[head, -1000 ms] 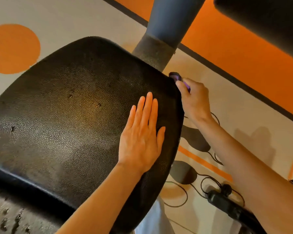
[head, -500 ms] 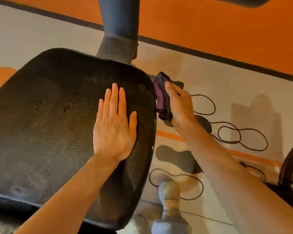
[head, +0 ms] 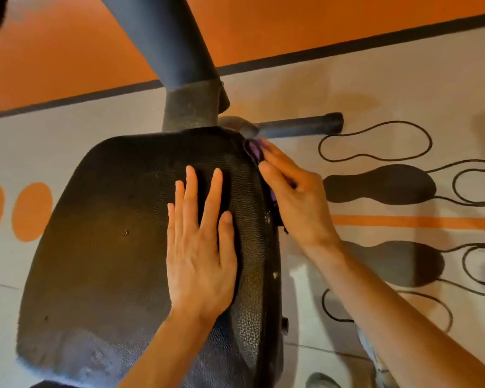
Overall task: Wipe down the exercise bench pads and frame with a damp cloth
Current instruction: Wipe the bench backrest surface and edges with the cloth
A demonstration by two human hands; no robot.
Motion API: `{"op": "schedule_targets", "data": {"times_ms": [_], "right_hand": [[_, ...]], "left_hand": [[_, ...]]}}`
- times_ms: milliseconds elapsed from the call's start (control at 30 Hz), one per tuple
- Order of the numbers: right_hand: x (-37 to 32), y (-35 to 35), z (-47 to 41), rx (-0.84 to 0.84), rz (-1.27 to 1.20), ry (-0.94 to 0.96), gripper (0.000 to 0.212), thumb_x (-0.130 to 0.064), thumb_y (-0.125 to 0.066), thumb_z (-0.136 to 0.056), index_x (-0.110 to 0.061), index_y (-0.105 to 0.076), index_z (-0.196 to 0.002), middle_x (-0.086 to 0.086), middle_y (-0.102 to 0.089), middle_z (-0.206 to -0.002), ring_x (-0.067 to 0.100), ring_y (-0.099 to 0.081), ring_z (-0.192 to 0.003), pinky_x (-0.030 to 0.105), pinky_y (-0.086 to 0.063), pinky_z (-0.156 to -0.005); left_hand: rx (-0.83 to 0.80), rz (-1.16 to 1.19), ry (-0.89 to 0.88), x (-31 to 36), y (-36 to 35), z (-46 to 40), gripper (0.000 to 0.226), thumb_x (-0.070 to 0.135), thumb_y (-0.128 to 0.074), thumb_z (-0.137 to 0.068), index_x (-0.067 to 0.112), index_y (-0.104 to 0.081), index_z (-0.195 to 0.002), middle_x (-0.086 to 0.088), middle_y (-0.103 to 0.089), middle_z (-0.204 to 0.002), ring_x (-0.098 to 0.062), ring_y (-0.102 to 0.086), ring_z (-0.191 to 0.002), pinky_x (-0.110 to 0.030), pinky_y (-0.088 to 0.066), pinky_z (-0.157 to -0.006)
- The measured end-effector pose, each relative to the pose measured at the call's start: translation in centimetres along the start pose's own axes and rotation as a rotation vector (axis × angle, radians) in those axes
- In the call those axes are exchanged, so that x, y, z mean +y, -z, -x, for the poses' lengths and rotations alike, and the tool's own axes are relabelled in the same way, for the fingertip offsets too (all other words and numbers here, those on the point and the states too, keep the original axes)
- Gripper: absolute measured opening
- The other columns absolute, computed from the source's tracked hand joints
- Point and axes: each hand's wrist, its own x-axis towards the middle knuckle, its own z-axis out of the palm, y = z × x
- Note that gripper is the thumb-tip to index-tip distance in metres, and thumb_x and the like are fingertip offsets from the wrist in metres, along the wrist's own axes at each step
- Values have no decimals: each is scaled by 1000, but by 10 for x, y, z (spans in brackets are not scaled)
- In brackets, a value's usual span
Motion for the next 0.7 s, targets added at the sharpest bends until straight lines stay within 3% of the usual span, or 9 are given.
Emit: {"op": "schedule_targets", "data": {"times_ms": [133,300,433,500,633,700], "right_hand": [[12,0,26,-1,-99,29,36,-7,-48,-98,-15,-53,-133,-15,-58,-131,-1,-54,-122,21,-48,-98],[-3,-4,-52,-46,154,32,29,-20,-48,-100,-21,-63,-124,-18,-66,-99,-15,-59,-90,4,-46,-77],[10,7,20,-70,-71,14,35,-9,-48,-99,-20,-55,-130,-13,-62,-126,-4,-58,-114,12,-48,-90],[12,6,52,-14,-85,56,36,-4,-49,-97,-17,-55,-130,-9,-60,-130,-2,-59,-115,12,-48,-90],[1,-1,-26,3,141,-4,26,-18,-51,-99,-30,-59,-120,-9,-70,-97,-2,-66,-87,10,-49,-74],[-5,2,-43,-80,75,-6,23,-23,-51,-99,-26,-65,-116,-12,-69,-89,-4,-65,-83,11,-51,-71]], "left_hand": [[-36,14,-62,-1,0,0,50,43,-23,-105,43,-24,-154,18,-8,-166,-3,2,-153,-24,3,-124],[-30,11,-55,-1,-1,-1,48,41,-27,-105,45,-27,-153,21,-10,-165,-1,0,-153,-26,-1,-125],[-31,9,-56,0,-1,0,48,40,-27,-105,44,-28,-153,19,-12,-165,-2,-1,-153,-28,-2,-125],[-28,8,-54,0,0,0,48,41,-26,-104,43,-28,-153,19,-12,-165,-3,-1,-153,-27,-2,-125],[-28,1,-55,0,-1,0,48,42,-25,-105,44,-27,-153,19,-11,-165,-3,-1,-153,-30,-4,-126],[-28,-4,-60,0,-2,0,48,42,-25,-105,45,-26,-153,20,-11,-165,-2,0,-153,-31,-4,-126]]}}
